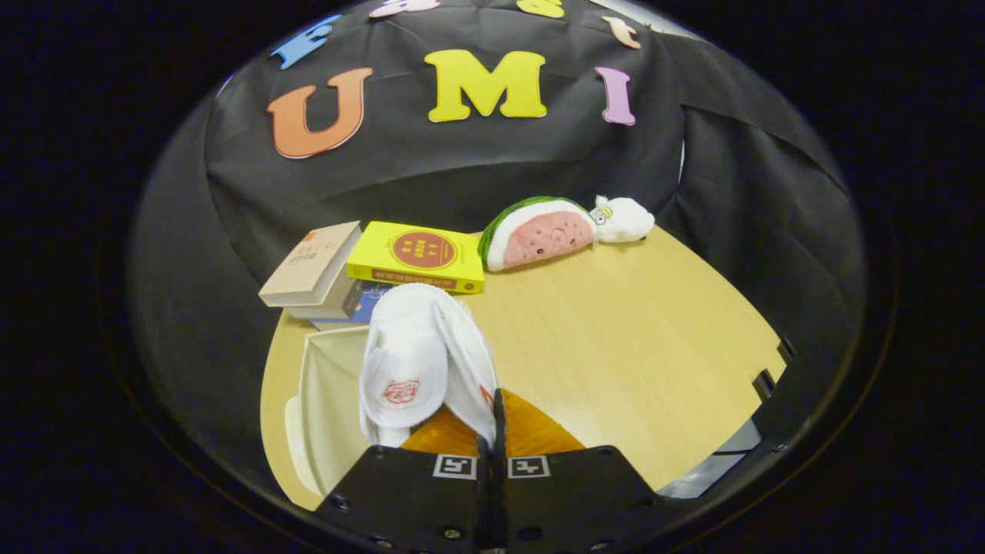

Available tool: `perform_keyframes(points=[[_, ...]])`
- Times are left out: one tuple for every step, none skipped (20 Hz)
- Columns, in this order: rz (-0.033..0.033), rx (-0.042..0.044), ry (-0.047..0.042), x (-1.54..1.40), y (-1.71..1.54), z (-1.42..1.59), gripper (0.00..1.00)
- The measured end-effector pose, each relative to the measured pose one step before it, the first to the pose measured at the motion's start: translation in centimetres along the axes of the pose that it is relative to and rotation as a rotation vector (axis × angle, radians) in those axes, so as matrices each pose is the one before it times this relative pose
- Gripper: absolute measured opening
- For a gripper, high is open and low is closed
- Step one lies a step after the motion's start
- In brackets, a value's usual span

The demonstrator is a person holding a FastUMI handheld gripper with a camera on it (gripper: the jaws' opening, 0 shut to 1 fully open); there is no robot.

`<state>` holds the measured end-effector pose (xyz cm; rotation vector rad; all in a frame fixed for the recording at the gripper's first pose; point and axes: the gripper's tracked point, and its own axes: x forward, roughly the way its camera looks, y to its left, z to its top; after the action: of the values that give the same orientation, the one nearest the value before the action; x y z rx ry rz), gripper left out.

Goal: Open the storage box then place both shoes into the box .Put the left shoe in first, then the right shoe, with the right side of both shoes facing outward in a uniform manner.

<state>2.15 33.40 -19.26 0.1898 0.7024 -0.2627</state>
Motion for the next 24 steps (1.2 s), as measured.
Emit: perform_keyframes(points=[[0.00326, -0.00849, -0.00040, 0.252, 0.369, -0.462, 0.00], [0.00079, -0.00324, 0.00196, 0.242, 0.304, -0.272, 0.00], [-0.00013, 0.00403, 0.00221, 0.399, 0.160, -0.305, 0.00], [0.00012, 0.00450, 0.00678, 0.342, 0.102, -0.206, 0.00], [-0.00666, 0.01211, 0.00978, 0.451, -0.181, -0.280, 0.00], [-0.01400, 0.00914, 0.00612, 0.372, -0.372, -0.161, 0.00], [-0.00973, 0.00621, -0.01121, 0.311, -0.129, 0.141, 0.00], [-0.01003, -0.01184, -0.01106, 0.106, 0.008, 0.038, 0.00], [-0.00726, -0.01799, -0.01519, -0.032, 0.074, -0.009, 0.00], [-0.01055, -0.01735, -0.01069, 0.019, 0.063, -0.185, 0.00], [-0.00258, -0.00846, -0.00425, -0.134, 0.237, -0.434, 0.00], [0.00573, -0.00008, -0.00097, -0.108, 0.432, -0.389, 0.00], [0.00104, -0.00360, 0.00020, 0.131, 0.143, -0.233, 0.00], [-0.00202, 0.00106, -0.00260, 0.064, -0.068, -0.056, 0.00], [-0.00487, 0.01155, -0.00268, 0.043, -0.161, 0.055, 0.00], [-0.00183, 0.00789, -0.00102, -0.020, -0.237, -0.033, 0.00], [0.00268, 0.00278, 0.00307, -0.158, -0.186, -0.199, 0.00], [-0.00811, 0.00947, 0.00955, -0.032, -0.434, -0.342, 0.00], [-0.01040, 0.01667, 0.00657, 0.118, -0.500, -0.271, 0.00], [-0.00471, 0.00597, -0.00234, 0.182, -0.244, 0.120, 0.00], [0.00389, 0.00096, 0.00101, 0.278, 0.096, 0.013, 0.00], [0.01387, 0.00424, 0.00137, -0.185, 0.275, 0.043, 0.00], [0.01800, -0.00006, -0.00320, 0.231, 0.268, -0.066, 0.04], [0.01884, -0.00175, 0.00324, -0.046, 0.272, -0.205, 0.11]])
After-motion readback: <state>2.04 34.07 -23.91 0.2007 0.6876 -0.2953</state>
